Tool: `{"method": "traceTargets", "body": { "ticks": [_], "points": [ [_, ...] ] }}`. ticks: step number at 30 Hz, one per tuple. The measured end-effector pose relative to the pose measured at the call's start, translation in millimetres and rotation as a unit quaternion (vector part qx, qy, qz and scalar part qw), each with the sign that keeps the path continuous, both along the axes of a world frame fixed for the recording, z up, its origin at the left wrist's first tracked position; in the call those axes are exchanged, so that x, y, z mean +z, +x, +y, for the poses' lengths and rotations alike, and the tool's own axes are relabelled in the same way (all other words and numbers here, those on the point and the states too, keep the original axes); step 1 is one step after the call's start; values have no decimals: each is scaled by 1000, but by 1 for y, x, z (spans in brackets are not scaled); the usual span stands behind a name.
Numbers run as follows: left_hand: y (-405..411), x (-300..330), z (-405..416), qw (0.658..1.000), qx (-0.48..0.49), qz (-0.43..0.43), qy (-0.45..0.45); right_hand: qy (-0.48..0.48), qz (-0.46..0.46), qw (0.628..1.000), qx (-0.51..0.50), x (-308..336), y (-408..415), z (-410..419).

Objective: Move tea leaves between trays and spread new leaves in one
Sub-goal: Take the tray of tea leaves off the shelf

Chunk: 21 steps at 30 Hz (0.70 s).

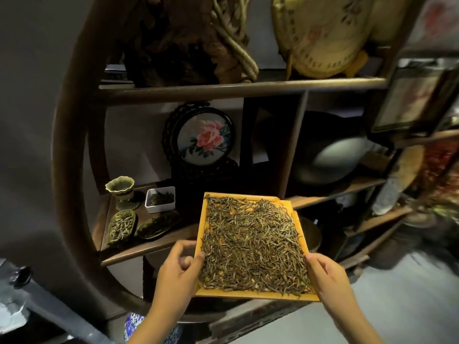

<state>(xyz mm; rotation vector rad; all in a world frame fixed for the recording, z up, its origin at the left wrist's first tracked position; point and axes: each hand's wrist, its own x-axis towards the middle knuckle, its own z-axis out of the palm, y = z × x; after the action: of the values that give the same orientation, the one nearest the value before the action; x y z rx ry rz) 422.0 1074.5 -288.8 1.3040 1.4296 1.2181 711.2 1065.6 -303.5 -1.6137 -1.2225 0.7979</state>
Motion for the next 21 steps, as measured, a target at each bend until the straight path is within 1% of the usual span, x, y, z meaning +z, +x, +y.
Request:
{"method": "traceTargets", "body": {
  "ticks": [4, 8, 12, 14, 17, 21],
  "points": [
    [16, 10, -21, 996, -88, 9, 2, 28, -3, 996, -83, 13, 8, -66],
    [44, 20, -49, 986, -166, 20, 10, 42, -36, 986, -156, 28, 20, -140],
    [86, 27, -82, 969, -246, 2, 2, 55, -49, 965, -250, 41, 37, -221],
    [104, 28, -96, 961, -275, -9, -9, 47, -52, 959, -276, 47, 44, -251],
    [148, 30, -129, 938, -346, -20, -17, 45, -55, 935, -347, 53, 58, -317],
    [204, 30, -182, 902, -430, -29, -14, 54, -34, 897, -438, 56, 68, -406]
  ]
}}
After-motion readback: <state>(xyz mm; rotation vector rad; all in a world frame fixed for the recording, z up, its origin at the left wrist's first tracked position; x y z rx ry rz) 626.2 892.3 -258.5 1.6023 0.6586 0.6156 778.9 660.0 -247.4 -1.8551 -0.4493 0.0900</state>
